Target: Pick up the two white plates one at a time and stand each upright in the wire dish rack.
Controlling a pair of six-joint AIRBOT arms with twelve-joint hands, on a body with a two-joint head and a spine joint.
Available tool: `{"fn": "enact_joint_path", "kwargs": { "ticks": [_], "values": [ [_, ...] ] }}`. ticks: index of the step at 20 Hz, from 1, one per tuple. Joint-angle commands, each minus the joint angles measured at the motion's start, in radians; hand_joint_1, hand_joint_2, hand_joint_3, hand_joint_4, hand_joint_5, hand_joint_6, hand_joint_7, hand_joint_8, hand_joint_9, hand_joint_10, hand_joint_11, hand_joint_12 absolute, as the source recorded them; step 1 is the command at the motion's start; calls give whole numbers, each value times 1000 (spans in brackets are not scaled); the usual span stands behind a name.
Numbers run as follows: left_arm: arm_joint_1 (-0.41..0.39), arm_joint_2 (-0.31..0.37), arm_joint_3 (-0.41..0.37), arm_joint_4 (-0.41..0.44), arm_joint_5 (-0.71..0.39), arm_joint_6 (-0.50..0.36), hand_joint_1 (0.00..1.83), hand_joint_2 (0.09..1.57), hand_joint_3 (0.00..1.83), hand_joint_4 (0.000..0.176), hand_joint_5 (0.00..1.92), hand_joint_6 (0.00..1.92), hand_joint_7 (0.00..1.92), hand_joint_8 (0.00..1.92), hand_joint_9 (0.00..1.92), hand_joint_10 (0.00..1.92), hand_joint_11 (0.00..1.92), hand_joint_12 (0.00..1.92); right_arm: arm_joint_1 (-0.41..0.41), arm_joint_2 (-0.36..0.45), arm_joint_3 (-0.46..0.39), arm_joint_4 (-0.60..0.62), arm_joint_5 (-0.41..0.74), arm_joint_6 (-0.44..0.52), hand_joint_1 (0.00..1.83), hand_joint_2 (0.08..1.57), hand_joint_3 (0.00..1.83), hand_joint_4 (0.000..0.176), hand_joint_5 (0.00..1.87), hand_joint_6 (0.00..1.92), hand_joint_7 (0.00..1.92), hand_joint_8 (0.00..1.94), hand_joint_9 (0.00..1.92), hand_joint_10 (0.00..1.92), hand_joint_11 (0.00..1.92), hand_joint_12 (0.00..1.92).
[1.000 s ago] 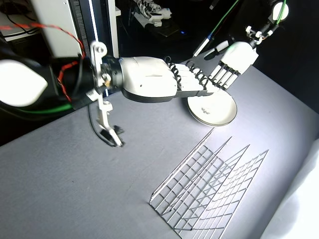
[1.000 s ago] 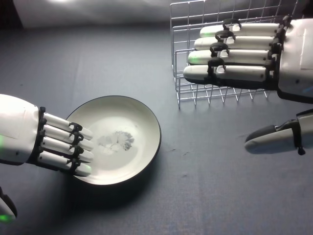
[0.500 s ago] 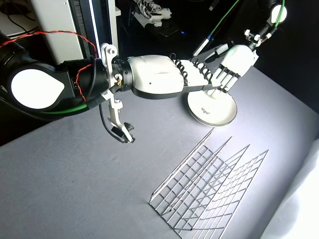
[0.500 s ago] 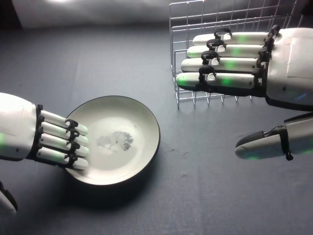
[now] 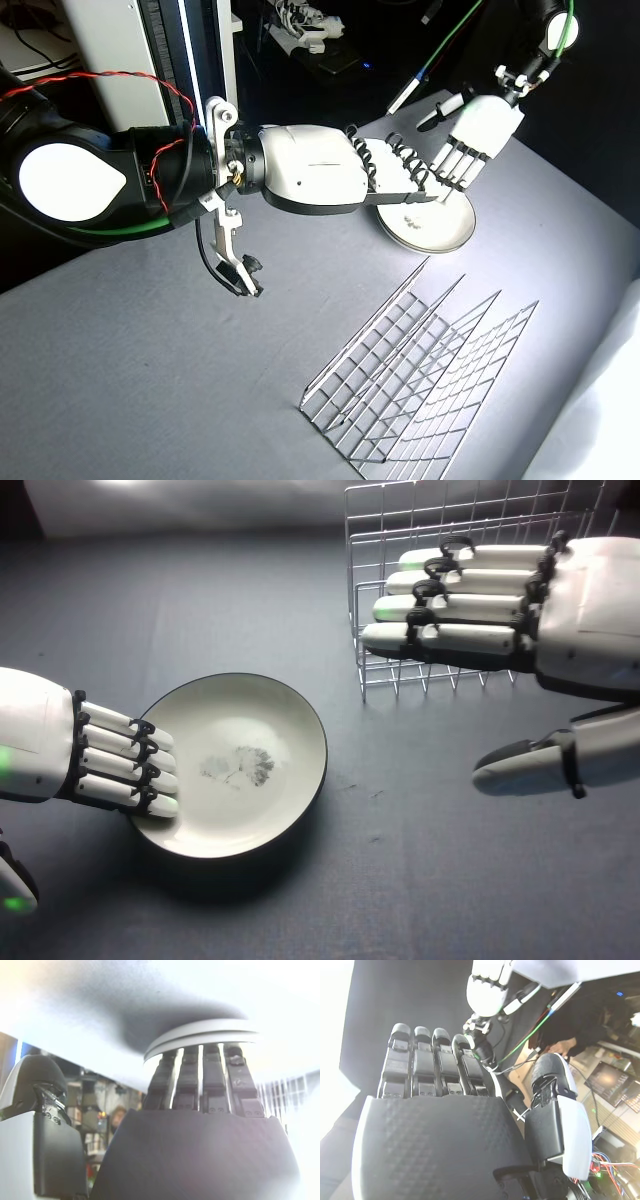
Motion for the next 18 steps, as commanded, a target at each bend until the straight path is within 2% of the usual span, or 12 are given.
{"fn": "enact_joint_path", "kwargs": {
  "ticks": [1, 6, 11, 13, 14, 15, 17, 18],
  "values": [
    [6, 1, 1, -49, -21, 0, 0, 1066, 0, 0, 23, 0, 2, 0, 0, 0, 0, 0, 11, -9, 7, 45, 86, -1, 0, 1186, 0, 0, 0, 0, 0, 0, 0, 0, 0, 0],
    [8, -31, -20, -52, 25, 11, 0, 1076, 1, 0, 34, 6, 15, 5, 0, 0, 0, 0, 25, -58, 34, 43, 67, 0, 0, 1191, 2, 0, 0, 0, 0, 0, 0, 0, 0, 0],
    [21, -79, -45, -93, 37, 18, 0, 1065, 0, 0, 27, 3, 6, 1, 0, 0, 0, 0, 19, -101, 47, 21, 47, 0, 0, 1200, 5, 0, 0, 0, 0, 0, 0, 0, 0, 0],
    [22, -94, -46, -98, 42, 18, 0, 1068, 0, 0, 40, 8, 11, 4, 0, 0, 0, 0, 15, -113, 50, 16, 36, 1, 70, 1201, 4, 0, 0, 0, 0, 0, 0, 0, 0, 0],
    [23, -98, -46, -106, 42, 18, 0, 1069, 0, 0, 40, 7, 10, 3, 0, 0, 0, 0, 16, -126, 58, 5, 34, 4, 168, 1189, 0, 0, 0, 0, 0, 0, 0, 0, 0, 0],
    [26, -100, -47, -117, 42, 18, 0, 1078, 3, 0, 22, 1, 7, 2, 0, 0, 0, 0, 16, -138, 67, -7, 32, 9, 386, 1167, 0, 0, 0, 0, 0, 0, 0, 0, 0, 0],
    [27, -102, -47, -127, 42, 18, 0, 1072, 0, 0, 27, 4, 11, 3, 0, 0, 0, 0, 15, -154, 77, -9, 12, 13, 943, 1054, 0, 0, 0, 0, 0, 0, 0, 0, 0, 0],
    [29, -103, -47, -130, 42, 18, 0, 1074, 1, 0, 43, 10, 21, 7, 5, 2, 2, 1, 13, -165, 84, -9, 8, 14, 1101, 1025, 0, 0, 0, 0, 0, 0, 0, 0, 0, 0]
  ]
}}
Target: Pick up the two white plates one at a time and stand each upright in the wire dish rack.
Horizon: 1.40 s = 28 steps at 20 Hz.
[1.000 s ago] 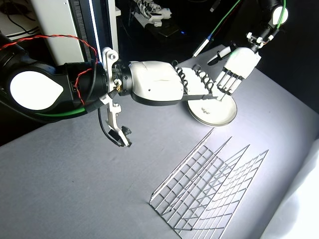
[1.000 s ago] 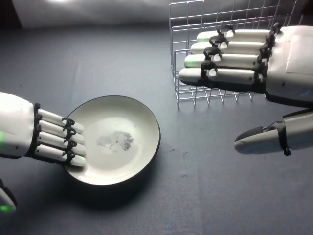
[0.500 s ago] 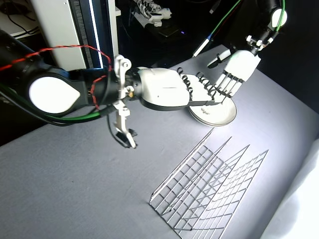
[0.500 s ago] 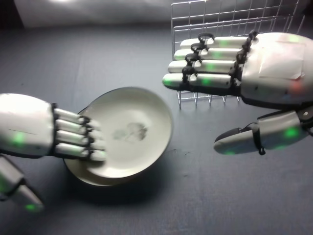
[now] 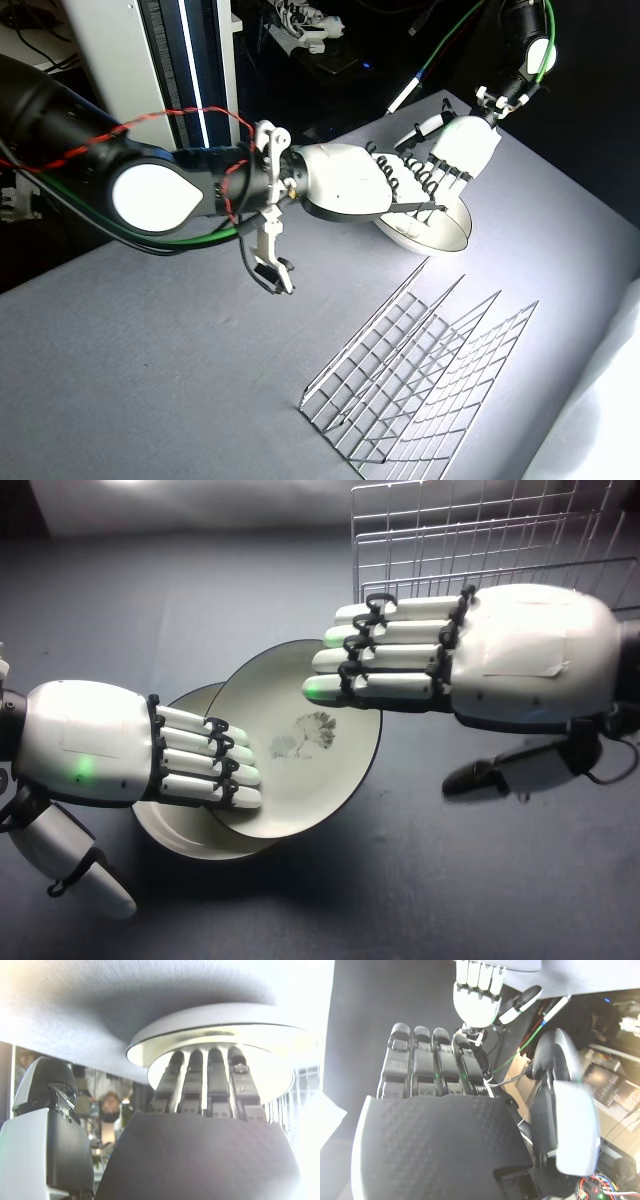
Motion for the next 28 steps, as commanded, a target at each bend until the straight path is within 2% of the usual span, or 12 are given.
{"fn": "enact_joint_path", "kwargs": {
  "ticks": [1, 2, 3, 7, 10, 11, 15, 17, 18, 24, 26, 28],
  "values": [
    [7, -15, -7, -11, -22, 0, 0, 1081, 4, 0, 37, 6, 19, 5, 6, 2, 8, 4, 1, -6, 6, 40, 92, 4, 1224, 1020, 0, 0, 8, 3, 0, 0, 0, 0, 0, 0],
    [8, -15, -7, -13, -22, 0, 0, 1083, 4, 0, 45, 9, 32, 10, 18, 7, 20, 9, 0, -16, 13, 39, 90, 4, 1258, 1000, 0, 0, 1, 0, 0, 0, 0, 0, 0, 0],
    [8, -16, -7, -17, -22, 0, 0, 1073, 0, 0, 42, 6, 25, 5, 8, 2, 7, 4, -2, -28, 19, 35, 79, 10, 1304, 991, 21, 0, 3, 0, 0, 0, 0, 0, 0, 215],
    [8, -18, -6, -37, -22, 0, 0, 1072, 0, 0, 43, 4, 31, 5, 19, 5, 20, 9, -11, -78, 54, 34, 67, 11, 1422, 1000, 5, 0, 3, 0, 0, 0, 0, 0, 0, 290],
    [8, -18, -6, -46, -21, 0, 0, 1065, 0, 0, 19, 0, 6, 0, 0, 0, 0, 0, -18, -112, 78, 30, 58, 11, 1387, 988, 0, 0, 0, 0, 0, 0, 0, 0, 0, 225],
    [8, -19, -6, -46, -21, 0, 0, 1071, 0, 0, 20, 1, 2, 0, 0, 0, 0, 0, -18, -125, 89, 28, 58, 11, 1445, 993, 2, 0, 19, 3, 0, 0, 0, 0, 0, 294],
    [9, -19, -6, -53, -21, 0, 0, 1074, 1, 0, 30, 4, 3, 1, 0, 0, 0, 0, -20, -181, 135, 26, 47, 11, 1348, 1002, 5, 0, 82, 19, 52, 14, 37, 12, 0, 307],
    [9, -19, -7, -54, -21, 0, 0, 1072, 0, 0, 35, 6, 11, 4, 3, 1, 0, 0, -20, -210, 161, 25, 47, 11, 1371, 988, 0, 0, 137, 18, 106, 10, 67, 12, 0, 414],
    [13, -19, -7, -55, -21, 0, 0, 1081, 4, 0, 35, 5, 10, 3, 0, 0, 1, 0, -20, -236, 186, 25, 46, 11, 1383, 988, 0, 0, 154, 12, 105, 3, 75, 9, 0, 586],
    [14, -21, -7, -57, -21, 0, 0, 1092, 7, 0, 48, 7, 24, 7, 15, 5, 9, 4, -20, -299, 245, 25, 47, 8, 1397, 1036, 10, 0, 213, 16, 172, 14, 153, 24, 0, 769],
    [15, -21, -8, -57, -21, 0, 0, 1096, 8, 0, 34, 0, 4, 0, 2, 0, 1, 0, -20, -308, 257, 25, 46, 8, 1353, 1035, 5, 0, 284, 22, 248, 16, 240, 38, 0, 845],
    [15, -21, -8, -57, -22, 0, 0, 1086, 2, 0, 53, 8, 32, 11, 17, 6, 7, 3, -20, -318, 275, 25, 43, 8, 1352, 1053, 3, 0, 436, 39, 412, 31, 387, 54, 0, 1059]
  ]
}}
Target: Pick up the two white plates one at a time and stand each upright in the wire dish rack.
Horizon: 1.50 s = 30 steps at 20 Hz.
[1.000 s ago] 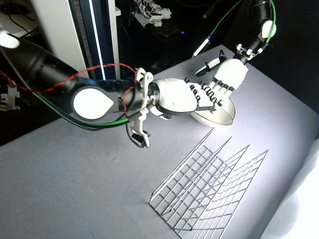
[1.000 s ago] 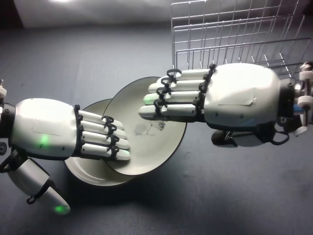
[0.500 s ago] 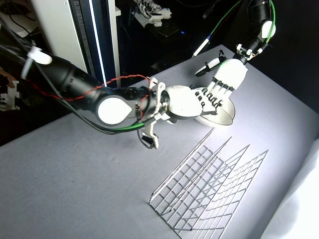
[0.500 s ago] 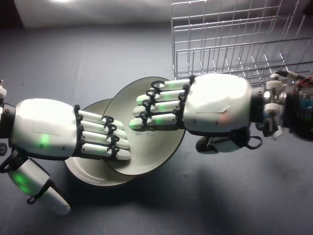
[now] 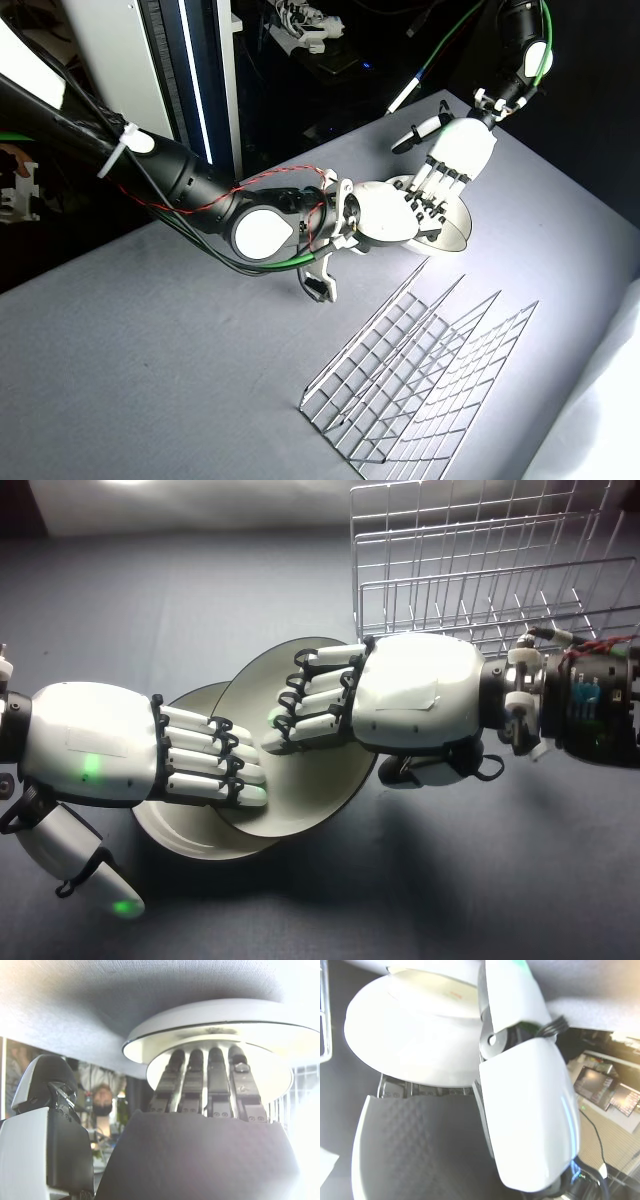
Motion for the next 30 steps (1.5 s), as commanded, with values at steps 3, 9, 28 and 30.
{"fn": "enact_joint_path", "kwargs": {
  "ticks": [3, 9, 28, 30],
  "values": [
    [6, -15, -7, -20, -23, 0, 0, 1092, 5, 0, 50, 5, 22, 5, 7, 1, 0, 0, 8, -11, 14, 33, 91, 0, 1343, 1080, 6, 0, 511, 39, 537, 37, 537, 87, 0, 1230],
    [6, -15, -4, -21, -26, 0, 0, 1087, 1, 0, 35, 0, 22, 2, 12, 3, 8, 4, 10, -22, 26, 33, 91, -1, 1395, 1078, 0, 0, 945, 879, 1054, 844, 1068, 1059, 1057, 1242],
    [-147, 102, 59, -83, -88, -100, 0, 1096, 0, 0, 42, 0, 22, 0, 8, 0, 0, 0, 30, -19, -4, 34, 141, -5, 1393, 1060, 0, 0, 994, 872, 1092, 720, 1090, 1017, 1051, 1203],
    [-148, 130, 62, -83, -97, -117, 0, 1093, 0, 0, 67, 11, 53, 13, 40, 12, 29, 13, 59, -4, -37, 34, 142, -5, 1391, 1065, 1, 0, 990, 879, 1074, 745, 1084, 1036, 1068, 1210]
  ]
}}
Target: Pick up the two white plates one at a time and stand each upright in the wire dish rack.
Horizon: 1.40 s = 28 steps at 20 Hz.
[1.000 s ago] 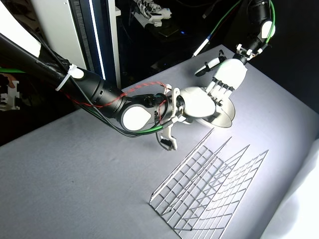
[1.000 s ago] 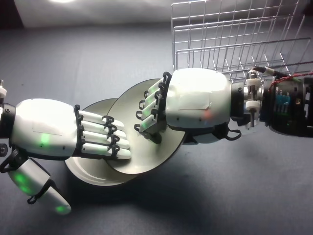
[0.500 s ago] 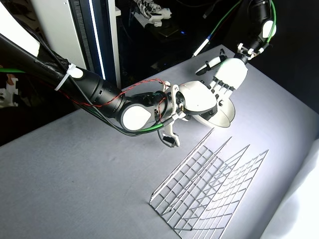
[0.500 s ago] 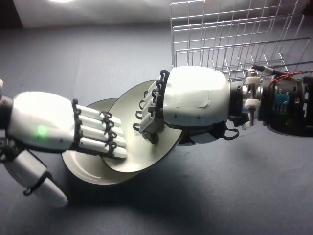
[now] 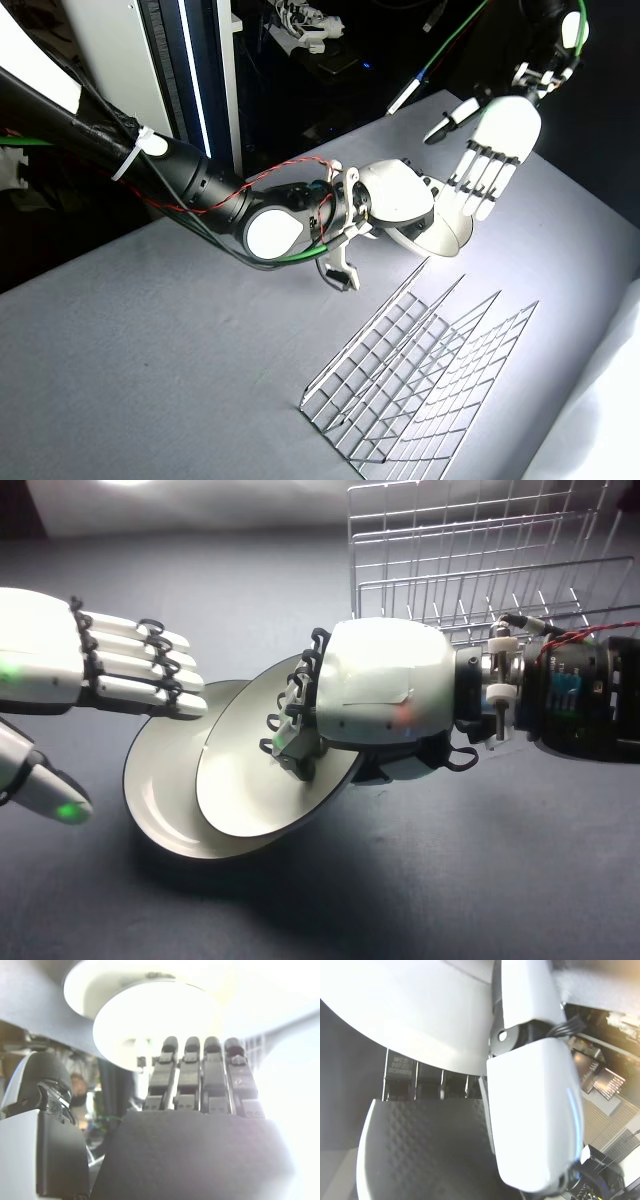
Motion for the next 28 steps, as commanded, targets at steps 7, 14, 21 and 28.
{"fn": "enact_joint_path", "kwargs": {
  "ticks": [7, 14, 21, 28],
  "values": [
    [-17, 88, 3, -84, -45, -87, 0, 1102, 3, 0, 45, 3, 28, 3, 16, 4, 6, 3, 80, 71, -94, 44, 35, 9, 1392, 1062, 0, 0, 1008, 895, 1077, 736, 1080, 1004, 1035, 1148],
    [-17, 89, 2, -86, -25, -82, 0, 1105, 2, 0, 68, 4, 48, 4, 30, 3, 15, 10, 120, 155, -186, 121, 17, 11, 1388, 1070, 1, 0, 1000, 945, 1039, 767, 1067, 1011, 1046, 1110],
    [-17, 62, 23, -85, -22, -79, 0, 1101, 0, 0, 72, 5, 49, 4, 28, 4, 12, 11, 159, 213, -222, 208, 31, 22, 1390, 1067, 0, 0, 1001, 916, 1054, 762, 1074, 1017, 1044, 1148],
    [-40, 50, 37, -71, -22, -79, 0, 1115, 8, 0, 61, 0, 38, 0, 23, 0, 5, 10, 213, 252, -244, 319, 19, 43, 1391, 1063, 1, 0, 1003, 924, 1065, 739, 1085, 991, 1051, 1134]
  ]
}}
